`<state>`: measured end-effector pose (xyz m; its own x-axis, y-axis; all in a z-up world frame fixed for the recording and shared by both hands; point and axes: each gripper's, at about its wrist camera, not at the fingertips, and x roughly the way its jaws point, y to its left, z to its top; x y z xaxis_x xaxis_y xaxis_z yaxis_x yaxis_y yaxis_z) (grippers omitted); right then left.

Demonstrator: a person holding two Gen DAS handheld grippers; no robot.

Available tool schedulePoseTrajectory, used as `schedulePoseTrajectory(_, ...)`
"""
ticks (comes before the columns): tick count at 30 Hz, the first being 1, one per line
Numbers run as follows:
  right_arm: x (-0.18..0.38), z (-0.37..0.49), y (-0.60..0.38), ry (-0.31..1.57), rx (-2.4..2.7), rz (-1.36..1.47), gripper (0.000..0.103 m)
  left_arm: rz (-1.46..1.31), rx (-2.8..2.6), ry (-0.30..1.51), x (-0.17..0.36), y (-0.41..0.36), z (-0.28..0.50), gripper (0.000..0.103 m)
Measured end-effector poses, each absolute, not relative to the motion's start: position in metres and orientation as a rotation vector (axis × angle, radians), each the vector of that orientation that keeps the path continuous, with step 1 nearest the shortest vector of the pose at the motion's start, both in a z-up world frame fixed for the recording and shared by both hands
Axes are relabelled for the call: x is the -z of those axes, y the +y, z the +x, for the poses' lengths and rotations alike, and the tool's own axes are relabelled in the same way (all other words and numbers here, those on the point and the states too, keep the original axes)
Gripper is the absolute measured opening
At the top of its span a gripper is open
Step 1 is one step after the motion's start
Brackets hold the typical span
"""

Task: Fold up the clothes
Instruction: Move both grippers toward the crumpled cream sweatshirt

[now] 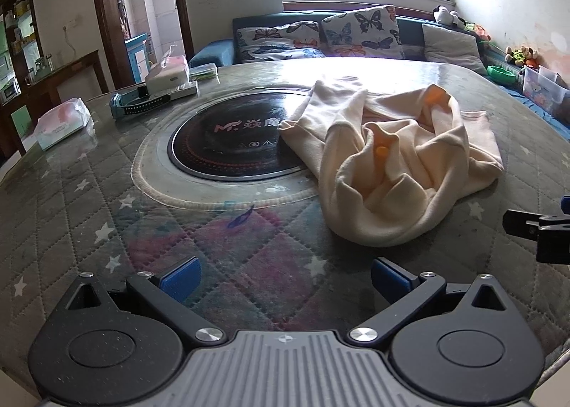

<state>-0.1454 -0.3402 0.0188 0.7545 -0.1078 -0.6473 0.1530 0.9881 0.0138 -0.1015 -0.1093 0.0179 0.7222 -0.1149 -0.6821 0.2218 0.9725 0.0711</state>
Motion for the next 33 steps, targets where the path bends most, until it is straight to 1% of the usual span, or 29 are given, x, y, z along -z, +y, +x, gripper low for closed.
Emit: schedulePoseTrajectory(33, -0.02, -0.134, -0.334, 0.718, 0.122, 0.037, 0.103, 0.169, 0.218, 0.747, -0.022, -0.119, -0.093, 0.103)
